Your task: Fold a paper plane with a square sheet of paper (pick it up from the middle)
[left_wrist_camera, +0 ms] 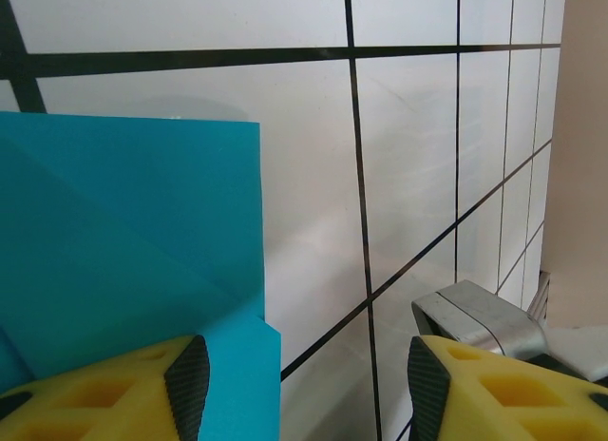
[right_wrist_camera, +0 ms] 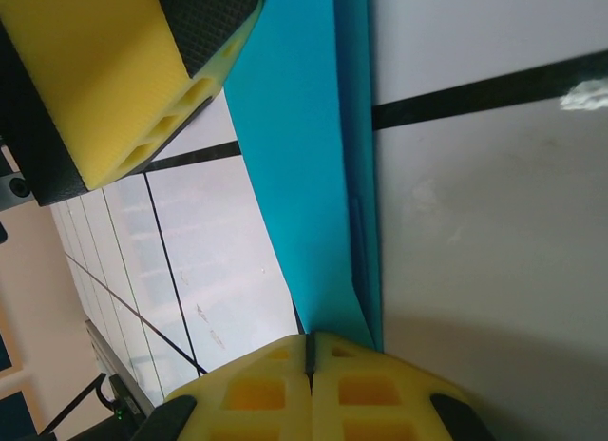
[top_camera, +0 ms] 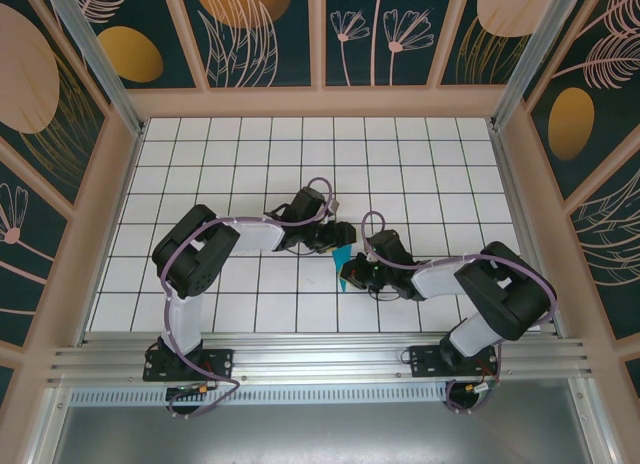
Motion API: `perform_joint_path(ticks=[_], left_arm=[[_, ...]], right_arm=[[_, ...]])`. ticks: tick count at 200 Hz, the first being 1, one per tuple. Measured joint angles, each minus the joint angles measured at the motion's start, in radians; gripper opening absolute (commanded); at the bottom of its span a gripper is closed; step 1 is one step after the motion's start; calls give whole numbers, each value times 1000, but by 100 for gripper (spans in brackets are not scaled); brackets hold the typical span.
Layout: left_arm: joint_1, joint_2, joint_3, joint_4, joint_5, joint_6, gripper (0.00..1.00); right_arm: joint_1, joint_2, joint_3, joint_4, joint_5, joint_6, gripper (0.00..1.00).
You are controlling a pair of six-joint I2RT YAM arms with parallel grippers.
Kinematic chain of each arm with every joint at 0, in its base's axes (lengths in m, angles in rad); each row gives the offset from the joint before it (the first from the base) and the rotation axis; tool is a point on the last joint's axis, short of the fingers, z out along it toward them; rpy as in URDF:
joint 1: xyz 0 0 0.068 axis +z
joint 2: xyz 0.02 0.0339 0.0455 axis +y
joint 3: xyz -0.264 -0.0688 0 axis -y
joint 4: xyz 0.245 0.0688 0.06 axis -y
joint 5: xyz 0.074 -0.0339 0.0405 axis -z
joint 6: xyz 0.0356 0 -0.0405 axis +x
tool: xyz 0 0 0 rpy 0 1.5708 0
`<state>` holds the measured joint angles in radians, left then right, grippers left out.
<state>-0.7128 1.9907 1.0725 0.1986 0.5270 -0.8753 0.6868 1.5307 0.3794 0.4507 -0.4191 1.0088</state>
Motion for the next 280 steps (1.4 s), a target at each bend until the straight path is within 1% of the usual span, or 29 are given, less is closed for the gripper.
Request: perform_joint_path(ticks=[48, 117, 232, 280], left_arm=[[10, 2, 2, 0, 24, 2, 62], [40, 25, 24, 3, 101, 8, 63], [63, 80, 136, -114, 138, 38, 64], [90, 100, 175, -120, 100, 78, 64]], right_arm=[[-1, -1, 0, -3, -1, -24, 0], [-1, -1, 0, -5, -1, -35, 0], [-7, -4, 4, -13, 5, -54, 0], [-7, -4, 5, -17, 7, -61, 0]])
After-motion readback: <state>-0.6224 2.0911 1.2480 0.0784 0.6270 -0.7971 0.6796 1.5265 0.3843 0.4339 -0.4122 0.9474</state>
